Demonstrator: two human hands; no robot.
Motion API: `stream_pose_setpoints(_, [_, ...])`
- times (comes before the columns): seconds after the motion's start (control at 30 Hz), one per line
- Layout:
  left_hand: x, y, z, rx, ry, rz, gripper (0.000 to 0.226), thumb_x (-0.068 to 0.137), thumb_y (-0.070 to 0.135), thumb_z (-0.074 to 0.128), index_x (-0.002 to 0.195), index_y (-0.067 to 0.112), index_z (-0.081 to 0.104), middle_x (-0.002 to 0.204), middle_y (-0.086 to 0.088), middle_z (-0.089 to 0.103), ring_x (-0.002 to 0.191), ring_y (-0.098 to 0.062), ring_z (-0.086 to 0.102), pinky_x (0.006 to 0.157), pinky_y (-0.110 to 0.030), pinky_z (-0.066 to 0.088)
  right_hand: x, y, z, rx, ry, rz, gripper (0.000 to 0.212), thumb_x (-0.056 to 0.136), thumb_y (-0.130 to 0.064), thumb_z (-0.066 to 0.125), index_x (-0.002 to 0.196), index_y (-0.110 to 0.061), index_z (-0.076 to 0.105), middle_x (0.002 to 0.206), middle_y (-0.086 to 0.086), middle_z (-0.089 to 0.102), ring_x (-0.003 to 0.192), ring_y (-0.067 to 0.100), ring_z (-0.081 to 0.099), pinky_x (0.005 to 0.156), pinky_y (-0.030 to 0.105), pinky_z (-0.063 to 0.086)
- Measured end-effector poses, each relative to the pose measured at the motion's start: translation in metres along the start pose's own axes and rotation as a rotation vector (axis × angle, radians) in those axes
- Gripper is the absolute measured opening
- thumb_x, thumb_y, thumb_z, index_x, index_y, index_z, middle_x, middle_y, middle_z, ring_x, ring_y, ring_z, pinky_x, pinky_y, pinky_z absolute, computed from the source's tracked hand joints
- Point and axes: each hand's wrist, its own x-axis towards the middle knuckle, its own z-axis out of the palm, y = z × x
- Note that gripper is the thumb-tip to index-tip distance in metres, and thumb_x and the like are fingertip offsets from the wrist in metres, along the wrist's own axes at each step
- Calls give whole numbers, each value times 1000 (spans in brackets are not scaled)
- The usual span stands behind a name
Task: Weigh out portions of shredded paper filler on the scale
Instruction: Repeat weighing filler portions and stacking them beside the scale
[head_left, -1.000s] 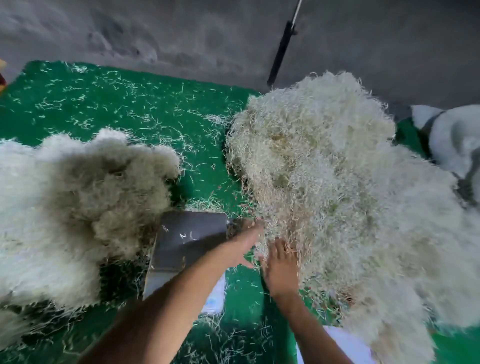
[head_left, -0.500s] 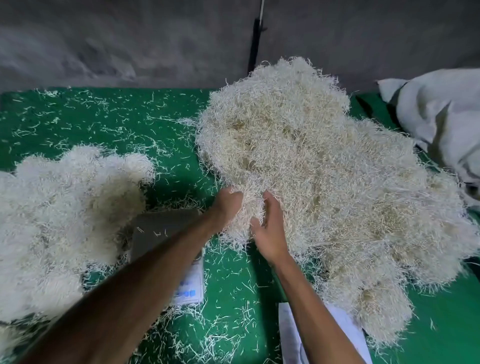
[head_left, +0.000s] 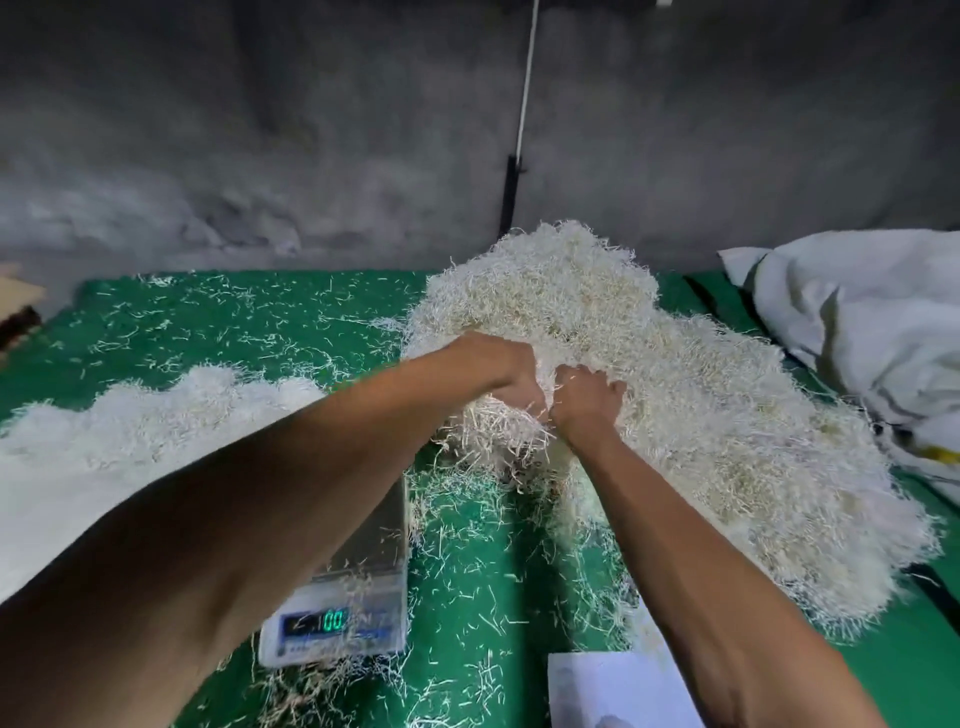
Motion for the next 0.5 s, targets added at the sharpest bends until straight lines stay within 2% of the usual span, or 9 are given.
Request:
stream_pose_setpoints(0.1, [-8,21,3,-99,36,6,71,84,50,72,137,6,51,130,-11,61,109,-28,63,95,-46,55,2,2,-5,104,-115,150,46,99,-20,61,143,-31,49,136,7,58,133,31,47,113,60,29])
stream_pose_setpoints(0.17, [-15,29,18,-336,57,5,72,83,45,76,138,5,50,131,-14,60,105,-26,62,94,-42,55,6,10,-8,141,-165,198,48,98,-24,63,143,-28,48,137,9,57,133,33,47,109,63,30])
stream_pose_setpoints(0.2, [-18,31,27,-497,71,-1,75,84,42,76,142,5,46,138,-16,56,107,-26,60,97,-41,53,7,13,-8,141,-180,209,50,97,-24,65,143,-26,47,137,10,56,133,34,47,108,64,31])
stream_pose_setpoints(0.27, [-24,32,45,-813,90,-37,87,85,40,77,153,9,31,155,-16,39,130,-30,50,108,-43,42,9,20,-6,123,-178,227,52,93,-21,70,141,-21,49,137,10,57,132,35,49,107,67,33])
stream_pose_setpoints(0.3, [-26,29,51,-936,102,-47,92,86,40,77,156,12,25,160,-14,32,139,-31,43,110,-41,38,10,23,-3,107,-165,234,54,90,-19,74,139,-19,51,135,11,58,130,35,50,106,68,35])
stream_pose_setpoints(0.33, [-27,25,55,-1018,115,-52,94,86,40,77,157,13,22,161,-13,30,139,-30,42,108,-38,37,11,24,0,83,-146,237,57,85,-18,79,136,-18,52,133,11,59,129,35,51,105,68,36])
stream_pose_setpoints(0.4, [-27,16,56,-1095,136,-66,93,85,37,78,157,14,22,158,-13,33,129,-24,48,101,-31,39,12,26,3,61,-103,222,61,80,-22,84,133,-18,54,133,11,59,130,36,49,104,67,37])
stream_pose_setpoints(0.5, [-26,-7,46,-1143,207,-100,94,83,31,80,158,21,22,157,-11,35,140,-31,40,106,-38,38,17,26,5,60,-46,160,60,77,-36,88,125,-19,57,127,8,61,127,35,50,104,64,39])
